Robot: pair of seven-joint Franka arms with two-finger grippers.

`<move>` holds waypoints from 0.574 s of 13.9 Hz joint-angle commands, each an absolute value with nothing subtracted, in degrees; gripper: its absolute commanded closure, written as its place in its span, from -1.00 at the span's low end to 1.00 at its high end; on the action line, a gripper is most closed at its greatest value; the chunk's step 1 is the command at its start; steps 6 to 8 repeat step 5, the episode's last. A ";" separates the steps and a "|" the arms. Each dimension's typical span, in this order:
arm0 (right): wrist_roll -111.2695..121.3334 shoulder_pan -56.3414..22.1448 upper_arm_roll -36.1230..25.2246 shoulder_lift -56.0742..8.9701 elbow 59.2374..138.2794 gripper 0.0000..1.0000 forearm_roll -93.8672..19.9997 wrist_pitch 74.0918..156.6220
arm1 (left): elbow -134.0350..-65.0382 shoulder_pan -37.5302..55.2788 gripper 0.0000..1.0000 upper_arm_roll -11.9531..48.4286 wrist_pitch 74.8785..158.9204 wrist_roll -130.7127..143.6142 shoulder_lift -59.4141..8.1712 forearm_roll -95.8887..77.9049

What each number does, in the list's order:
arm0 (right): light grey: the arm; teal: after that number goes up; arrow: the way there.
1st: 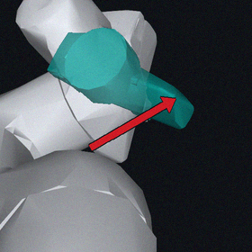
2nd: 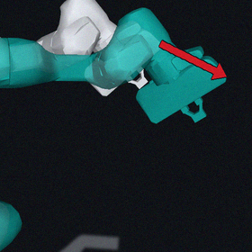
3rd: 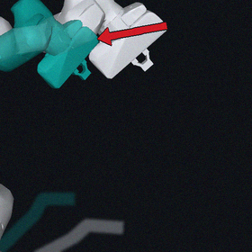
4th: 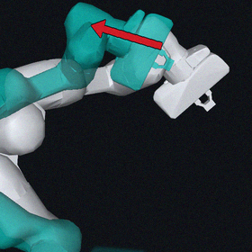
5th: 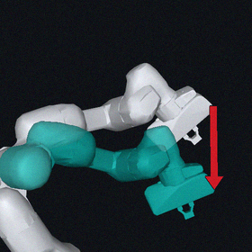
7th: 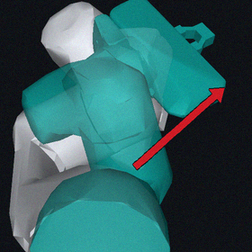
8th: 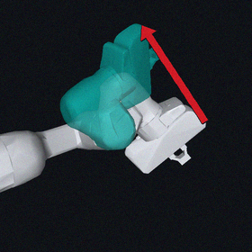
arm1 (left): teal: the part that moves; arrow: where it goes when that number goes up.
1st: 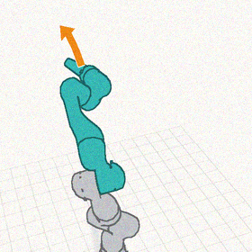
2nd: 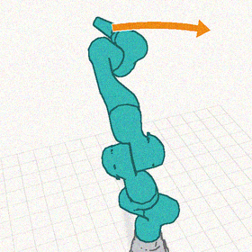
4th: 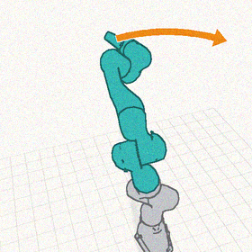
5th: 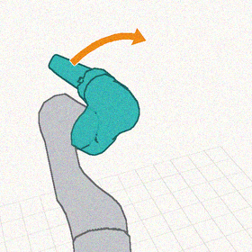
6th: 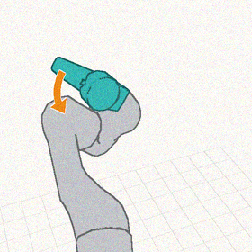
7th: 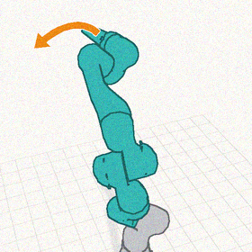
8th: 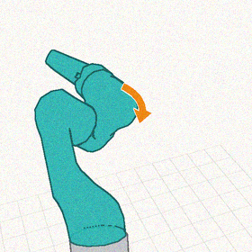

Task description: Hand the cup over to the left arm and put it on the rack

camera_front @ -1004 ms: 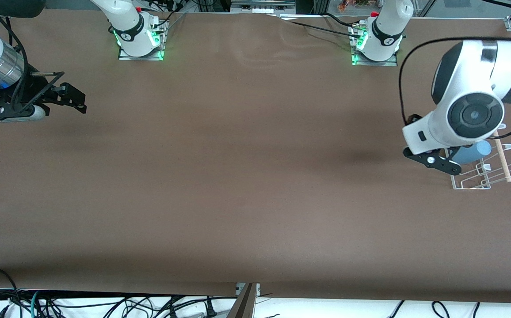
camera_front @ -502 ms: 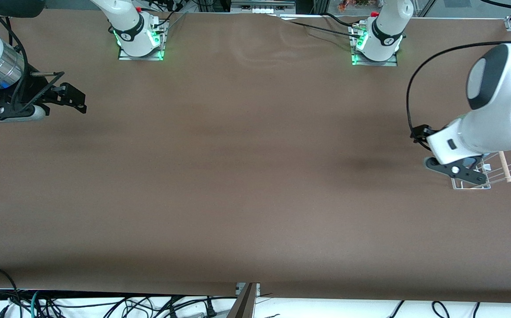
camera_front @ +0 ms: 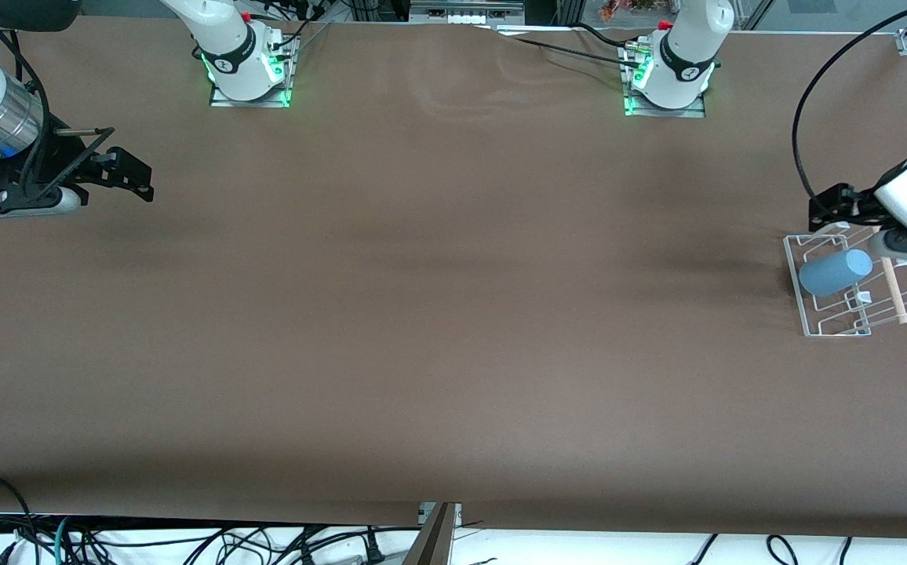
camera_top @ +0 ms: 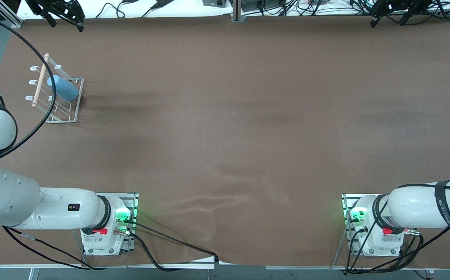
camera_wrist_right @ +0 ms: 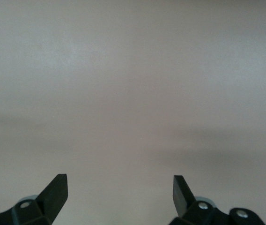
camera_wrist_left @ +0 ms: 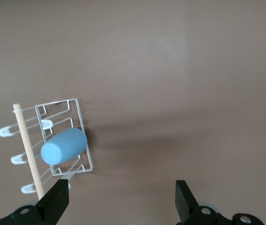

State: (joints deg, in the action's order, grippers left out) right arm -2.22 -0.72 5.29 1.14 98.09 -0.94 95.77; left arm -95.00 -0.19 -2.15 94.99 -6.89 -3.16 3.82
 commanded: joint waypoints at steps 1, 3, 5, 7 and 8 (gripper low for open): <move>-1.58 -0.26 5.80 0.70 96.77 -0.99 -0.44 94.66 | -97.82 1.58 -1.00 -2.90 97.29 -1.76 -1.23 2.55; -1.58 -0.26 5.80 0.70 96.77 -0.99 -0.44 94.66 | -97.65 2.02 -1.00 -2.99 97.47 -1.67 -1.32 2.55; -1.58 -0.26 5.80 0.70 96.77 -0.99 -0.44 94.66 | -97.65 2.11 -1.00 -2.99 97.38 -1.76 -1.32 2.37; -1.58 -0.26 5.80 0.70 96.77 -0.99 -0.44 94.66 | -97.65 2.11 -1.00 -2.99 97.38 -1.76 -1.32 2.37; -1.58 -0.26 5.80 0.70 96.77 -0.99 -0.44 94.66 | -97.65 2.11 -1.00 -2.99 97.38 -1.76 -1.32 2.37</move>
